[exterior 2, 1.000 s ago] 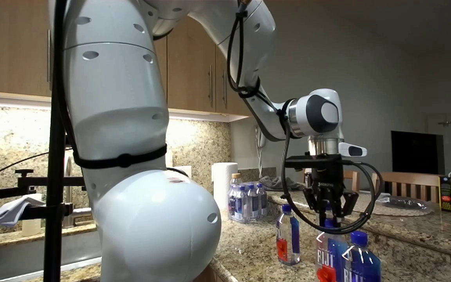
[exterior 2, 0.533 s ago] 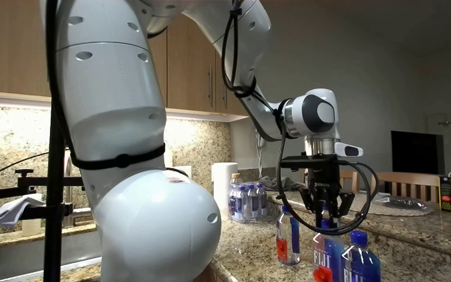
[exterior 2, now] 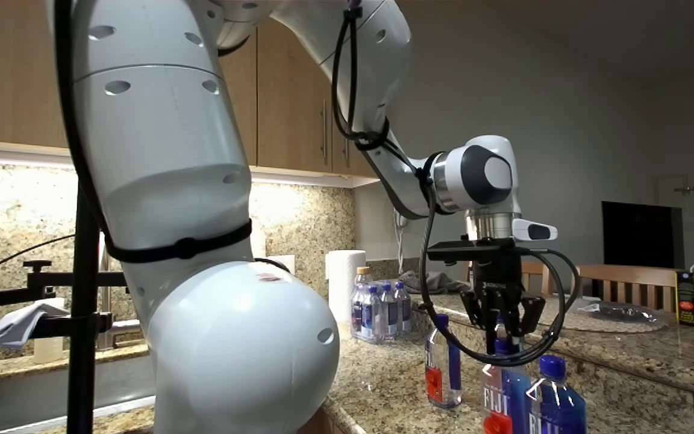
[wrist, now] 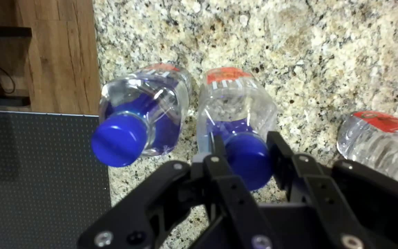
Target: Put the bottles in a straight line
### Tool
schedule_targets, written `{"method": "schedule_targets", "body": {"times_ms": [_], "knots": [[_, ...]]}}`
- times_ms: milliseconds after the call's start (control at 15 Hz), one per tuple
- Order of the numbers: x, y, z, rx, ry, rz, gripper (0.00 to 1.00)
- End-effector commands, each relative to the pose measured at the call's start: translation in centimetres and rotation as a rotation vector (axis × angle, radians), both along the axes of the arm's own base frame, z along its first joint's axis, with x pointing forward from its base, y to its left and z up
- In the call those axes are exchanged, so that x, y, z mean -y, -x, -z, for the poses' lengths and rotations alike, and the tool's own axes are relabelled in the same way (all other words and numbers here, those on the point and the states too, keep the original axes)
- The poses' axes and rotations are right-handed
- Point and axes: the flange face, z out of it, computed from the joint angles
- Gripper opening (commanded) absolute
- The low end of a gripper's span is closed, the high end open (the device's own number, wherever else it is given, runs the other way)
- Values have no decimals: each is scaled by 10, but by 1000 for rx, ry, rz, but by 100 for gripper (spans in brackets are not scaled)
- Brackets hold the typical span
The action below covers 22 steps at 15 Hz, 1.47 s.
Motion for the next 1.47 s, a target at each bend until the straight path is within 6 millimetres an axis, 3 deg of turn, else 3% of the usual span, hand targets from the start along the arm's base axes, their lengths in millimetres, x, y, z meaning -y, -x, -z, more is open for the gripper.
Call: {"method": "schedule_targets", "body": {"times_ms": [0, 1400], "knots": [[7, 6, 7, -12, 21, 22, 15], [9, 10, 4, -69, -1, 44, 15]]}}
